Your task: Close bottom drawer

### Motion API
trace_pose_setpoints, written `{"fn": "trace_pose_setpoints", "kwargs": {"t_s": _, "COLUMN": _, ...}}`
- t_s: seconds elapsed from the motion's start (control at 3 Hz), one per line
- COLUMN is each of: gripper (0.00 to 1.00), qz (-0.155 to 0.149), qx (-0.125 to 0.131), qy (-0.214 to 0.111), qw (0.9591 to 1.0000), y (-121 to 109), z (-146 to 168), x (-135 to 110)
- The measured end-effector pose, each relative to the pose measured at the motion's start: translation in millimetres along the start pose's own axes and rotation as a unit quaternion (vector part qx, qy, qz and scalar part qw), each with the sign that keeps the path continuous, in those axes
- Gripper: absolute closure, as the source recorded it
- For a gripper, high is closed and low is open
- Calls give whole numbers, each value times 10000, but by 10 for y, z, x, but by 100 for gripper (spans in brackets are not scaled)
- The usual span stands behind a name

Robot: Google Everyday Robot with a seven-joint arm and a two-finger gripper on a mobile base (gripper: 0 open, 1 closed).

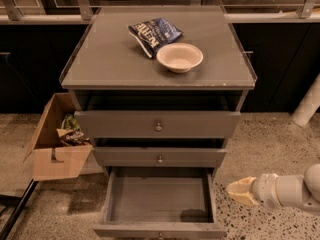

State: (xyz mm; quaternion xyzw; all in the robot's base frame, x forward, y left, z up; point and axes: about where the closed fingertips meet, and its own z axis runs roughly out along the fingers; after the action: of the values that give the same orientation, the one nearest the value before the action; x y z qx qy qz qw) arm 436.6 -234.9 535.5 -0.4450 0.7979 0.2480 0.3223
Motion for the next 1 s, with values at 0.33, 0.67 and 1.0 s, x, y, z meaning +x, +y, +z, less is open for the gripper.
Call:
{"fn": "trace_pose_setpoints", "kwargs": {"t_s": 0.33, "gripper": 100, "qz": 121, "qx": 132, "qy": -330, "qw": 9993, "y": -89, "z": 331, "x": 386}}
{"fn": "trace_pose_setpoints", "kwargs": {"t_s": 0.67, "gripper": 100, "qz": 345, "qx": 64, "qy": -476, "qw": 9983, "y": -88, "z": 686, "x": 677}}
{"fn": "trace_pose_setpoints", "kwargs": {"t_s": 1.0, "gripper": 100, "qz": 345, "qx": 64, "qy": -476, "qw": 9982, "y": -88, "z": 687, "x": 677}}
